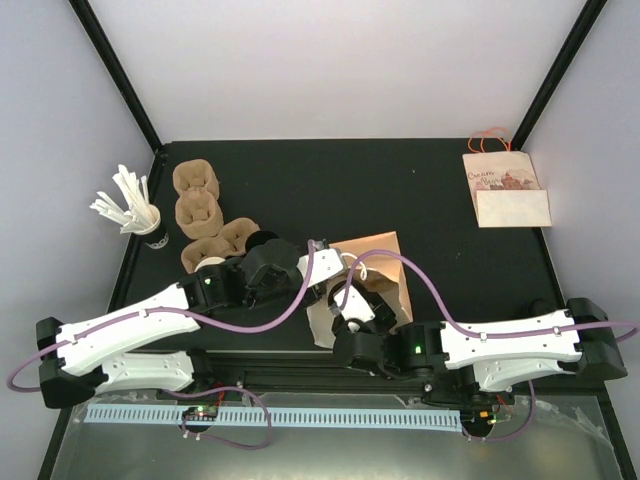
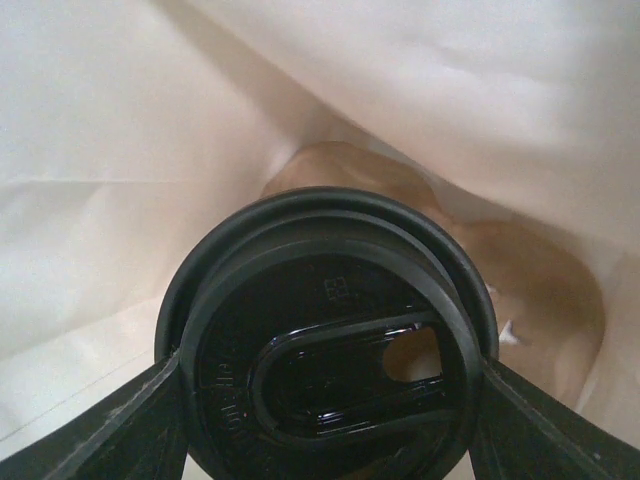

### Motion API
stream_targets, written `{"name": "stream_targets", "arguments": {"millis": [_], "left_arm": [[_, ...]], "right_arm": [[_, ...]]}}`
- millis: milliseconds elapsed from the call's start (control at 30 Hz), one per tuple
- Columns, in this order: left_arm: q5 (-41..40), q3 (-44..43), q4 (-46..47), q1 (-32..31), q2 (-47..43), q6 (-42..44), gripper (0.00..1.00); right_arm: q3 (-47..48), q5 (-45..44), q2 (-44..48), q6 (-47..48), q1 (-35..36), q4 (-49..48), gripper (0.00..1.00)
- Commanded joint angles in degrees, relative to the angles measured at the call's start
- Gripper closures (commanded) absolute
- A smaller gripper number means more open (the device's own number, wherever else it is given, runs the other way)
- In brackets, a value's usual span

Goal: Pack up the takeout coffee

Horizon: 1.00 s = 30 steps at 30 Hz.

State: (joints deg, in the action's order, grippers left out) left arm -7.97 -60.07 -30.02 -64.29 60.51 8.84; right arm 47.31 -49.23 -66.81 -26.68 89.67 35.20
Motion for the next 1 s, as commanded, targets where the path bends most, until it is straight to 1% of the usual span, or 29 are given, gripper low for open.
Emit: {"name": "stream_targets", "arguments": {"millis": [0,67,133,267,333,433,500,667,733,800,833,867,967], "left_arm": [[-0.51,-1.06,2.16,-0.22,0.9,-2.68,0.97],[0.17,-1.62,1.69,-0.3,1.87,-3.55,0.98],[0.82,-2.31,1.27,-0.42,2.67,-4.05,0.98],[2.05,-3.39,1.22,-0.69,3.77,-4.87,0.98],[2.58,-4.04,1.07,-0.9,4.41,-5.33,0.98],[2.74,-5.32,-0.3,-1.0,5.68,-6.33,0.98],[2.67,-6.61,-1.64,-1.01,6.86,-7.42,0.98],[4.18,-10.78,-3.87,-1.01,9.98,-11.44,0.98],[4.45,-12.4,-4.67,-0.99,11.05,-13.3,0.98],[4.58,-13.9,-5.11,-1.01,11.82,-15.67,0.98],[5.42,-14.33,-5.02,-1.01,12.09,-16.56,0.98],[6.47,-14.82,-4.97,-1.01,12.36,-17.28,0.98],[7.26,-15.46,-5.18,-0.99,12.53,-18.55,0.99]], "right_arm": [[-0.63,-8.89,0.08,-17.59,0.31,9.48,0.45],[-0.69,-9.86,-0.05,-24.76,0.27,14.63,0.45],[-1.04,-10.39,0.14,-28.12,0.26,16.71,0.45],[-1.54,-12.09,0.85,-32.82,-0.23,19.24,0.46],[-1.93,-12.57,1.7,-33.36,-0.93,19.58,0.46],[-1.68,-15.0,3.22,-37.4,-1.43,23.39,0.46],[-1.88,-15.84,4.75,-35.43,-1.44,21.89,0.46],[-4.46,-13.7,11.16,-19.18,-1.59,7.28,0.46],[-5.9,-11.74,13.43,-14.28,-2.09,1.28,0.46],[-7.09,-10.72,14.46,-12.26,-2.67,-0.87,0.46],[-7.43,-10.29,14.42,-11.86,-3.45,-0.86,0.46],[-6.91,-10.54,13.83,-13.4,-4.26,1.26,0.46],[-3.11,-13.9,10.92,-22.89,-5.45,13.41,0.49]]}}
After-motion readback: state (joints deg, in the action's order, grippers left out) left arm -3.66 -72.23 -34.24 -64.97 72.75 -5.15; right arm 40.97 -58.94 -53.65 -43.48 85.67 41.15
